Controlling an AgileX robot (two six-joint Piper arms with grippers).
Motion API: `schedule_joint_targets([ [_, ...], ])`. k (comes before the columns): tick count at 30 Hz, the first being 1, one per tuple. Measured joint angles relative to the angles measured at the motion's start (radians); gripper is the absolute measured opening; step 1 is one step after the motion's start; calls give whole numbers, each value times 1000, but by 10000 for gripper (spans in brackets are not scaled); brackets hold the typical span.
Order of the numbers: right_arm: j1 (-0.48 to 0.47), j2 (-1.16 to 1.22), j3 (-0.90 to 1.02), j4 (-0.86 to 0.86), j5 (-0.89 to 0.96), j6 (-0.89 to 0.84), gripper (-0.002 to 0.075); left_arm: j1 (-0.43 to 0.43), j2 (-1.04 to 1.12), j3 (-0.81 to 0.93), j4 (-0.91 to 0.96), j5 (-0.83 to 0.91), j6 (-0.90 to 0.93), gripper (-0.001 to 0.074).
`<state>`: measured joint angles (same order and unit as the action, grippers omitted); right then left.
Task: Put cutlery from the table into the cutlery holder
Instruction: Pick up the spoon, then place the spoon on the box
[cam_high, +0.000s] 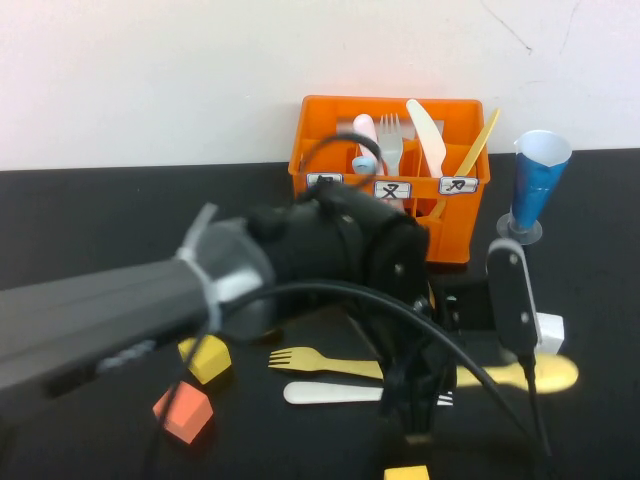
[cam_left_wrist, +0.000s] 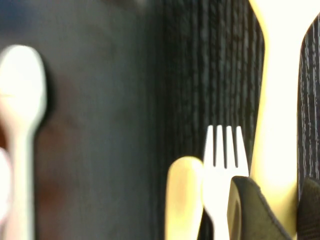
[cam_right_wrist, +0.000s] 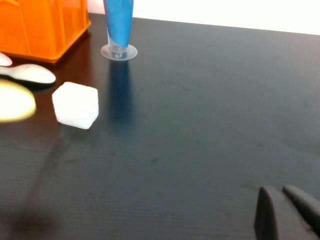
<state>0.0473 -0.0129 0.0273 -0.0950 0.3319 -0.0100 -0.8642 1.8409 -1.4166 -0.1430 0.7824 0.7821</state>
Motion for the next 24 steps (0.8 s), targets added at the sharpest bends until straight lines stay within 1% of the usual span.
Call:
schedule_joint_targets([
  [3, 0, 0, 0, 0, 0, 0, -3, 5, -54, 12, -6, -10, 0, 172],
  [6, 0, 0, 0, 0, 0, 0, -3, 25, -131, 83, -35, -96, 0, 172],
  [9, 0, 0, 0, 0, 0, 0, -3, 76, -226, 221, -73, -315, 0, 172],
  [11, 0, 0, 0, 0, 0, 0, -3, 115, -292, 332, -86, -507, -23, 172],
  [13, 0, 0, 0, 0, 0, 0, -3, 155, -345, 457, -90, -761, -91, 172],
  [15, 0, 0, 0, 0, 0, 0, -3, 189, -379, 563, -91, -1006, -214, 172],
  [17, 0, 0, 0, 0, 0, 0, -3, 230, -394, 628, -70, -1257, -393, 172],
  [19, 0, 0, 0, 0, 0, 0, -3, 280, -397, 661, -21, -1436, -624, 172],
  [22, 0, 0, 0, 0, 0, 0, -3, 345, -371, 668, 61, -1585, -917, 172],
  [24, 0, 0, 0, 0, 0, 0, -3, 373, -337, 659, 92, -1636, -1014, 172],
])
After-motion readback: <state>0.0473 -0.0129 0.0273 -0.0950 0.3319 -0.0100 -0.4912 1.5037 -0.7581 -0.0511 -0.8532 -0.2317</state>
